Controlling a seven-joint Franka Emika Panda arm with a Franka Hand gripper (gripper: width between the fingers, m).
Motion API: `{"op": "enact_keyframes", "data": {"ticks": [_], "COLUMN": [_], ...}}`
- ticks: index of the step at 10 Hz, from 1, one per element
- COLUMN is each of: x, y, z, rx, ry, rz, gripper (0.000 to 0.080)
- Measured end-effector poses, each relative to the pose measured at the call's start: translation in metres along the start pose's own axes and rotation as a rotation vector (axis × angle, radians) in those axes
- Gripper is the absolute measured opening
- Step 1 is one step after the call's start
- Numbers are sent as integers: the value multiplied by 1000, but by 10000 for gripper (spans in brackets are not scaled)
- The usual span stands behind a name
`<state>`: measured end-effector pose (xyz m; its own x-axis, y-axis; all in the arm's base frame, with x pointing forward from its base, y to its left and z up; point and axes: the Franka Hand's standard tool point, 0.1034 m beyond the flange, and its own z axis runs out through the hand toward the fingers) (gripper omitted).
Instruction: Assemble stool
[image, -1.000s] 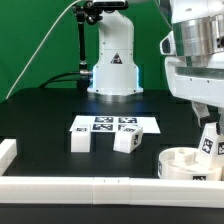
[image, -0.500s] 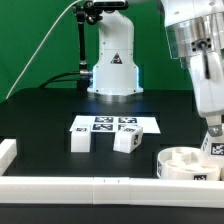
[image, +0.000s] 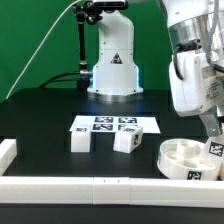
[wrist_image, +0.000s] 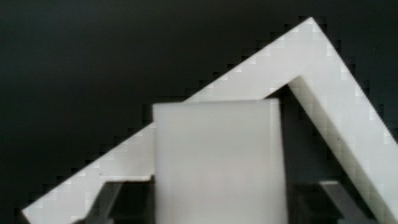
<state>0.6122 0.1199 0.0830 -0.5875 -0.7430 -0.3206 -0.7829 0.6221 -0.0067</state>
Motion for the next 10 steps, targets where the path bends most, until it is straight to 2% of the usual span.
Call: {"op": "enact_keyframes", "data": {"ticks": [1,2,3,4,6,8,10], "x": [0,-1,0,1,8,7,8], "y": [1,2,2,-2,-9,-10,-10], "z": [1,1,1,-6,-20,-26,-23], "rx": [-3,-4,-3,3,18,-17,-13], "ry": [-5,-4,-4,-6,-7,-3,-2], "rz": [12,-17,-44,-147,-320,-396,-392], "gripper": [412,412,582,629,646,649,649]}}
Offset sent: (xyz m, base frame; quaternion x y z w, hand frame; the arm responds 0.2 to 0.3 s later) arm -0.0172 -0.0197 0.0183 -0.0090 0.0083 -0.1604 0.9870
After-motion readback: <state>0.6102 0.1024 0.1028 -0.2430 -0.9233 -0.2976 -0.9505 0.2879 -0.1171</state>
